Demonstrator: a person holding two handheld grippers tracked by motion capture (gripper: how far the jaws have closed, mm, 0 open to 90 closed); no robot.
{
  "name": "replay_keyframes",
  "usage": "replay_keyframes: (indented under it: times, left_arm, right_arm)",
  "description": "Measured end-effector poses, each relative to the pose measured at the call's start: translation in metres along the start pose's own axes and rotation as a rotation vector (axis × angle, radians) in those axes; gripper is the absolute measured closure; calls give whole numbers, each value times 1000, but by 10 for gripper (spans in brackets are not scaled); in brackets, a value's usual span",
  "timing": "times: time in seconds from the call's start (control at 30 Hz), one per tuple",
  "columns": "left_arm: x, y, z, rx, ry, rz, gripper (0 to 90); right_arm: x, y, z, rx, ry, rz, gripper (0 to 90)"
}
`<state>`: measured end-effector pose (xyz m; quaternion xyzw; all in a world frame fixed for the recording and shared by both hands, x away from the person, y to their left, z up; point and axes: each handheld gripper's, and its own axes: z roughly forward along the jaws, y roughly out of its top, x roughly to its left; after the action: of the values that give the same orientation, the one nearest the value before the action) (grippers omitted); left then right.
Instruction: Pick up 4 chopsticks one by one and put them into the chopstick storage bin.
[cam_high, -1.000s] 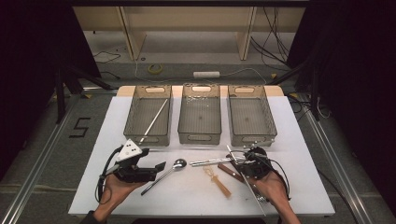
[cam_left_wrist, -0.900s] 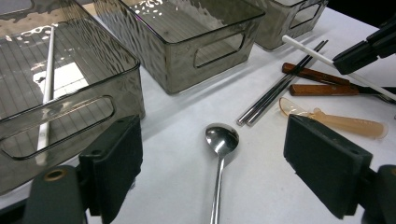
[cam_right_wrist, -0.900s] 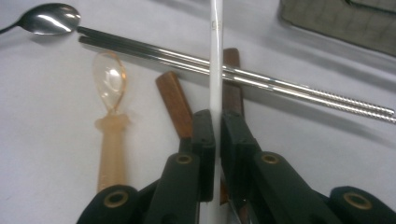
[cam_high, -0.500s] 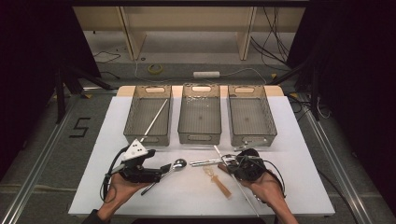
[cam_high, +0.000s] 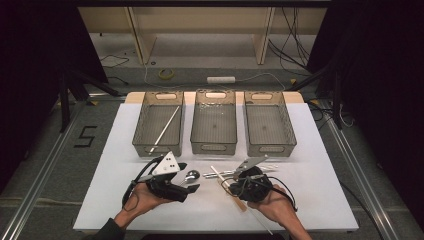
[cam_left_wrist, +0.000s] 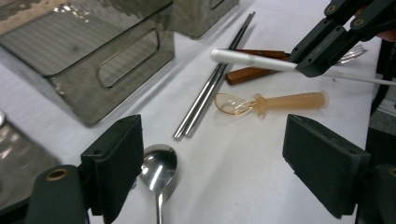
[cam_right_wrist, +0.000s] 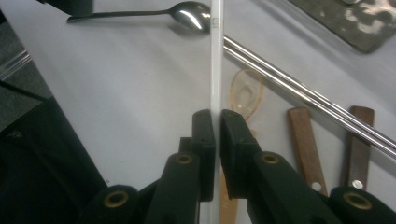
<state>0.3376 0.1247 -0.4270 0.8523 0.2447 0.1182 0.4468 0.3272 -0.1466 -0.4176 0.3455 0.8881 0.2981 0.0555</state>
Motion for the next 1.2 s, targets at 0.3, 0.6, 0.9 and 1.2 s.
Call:
replay_keyframes:
  times: [0.3,0.6,0.9,1.2]
  left_arm:
    - [-8,4,13,44,-63,78,208]
    - [-17,6,14,77,-129,189,252]
    - [-25,5,14,118,-163,280,346]
    - [-30,2,13,146,-197,349,444]
  right_arm:
    - [18,5,7,26,48,-84,853]
    - [30,7,11,51,80,-145,853]
    - [39,7,14,71,117,-195,853]
    - [45,7,13,87,148,-234,853]
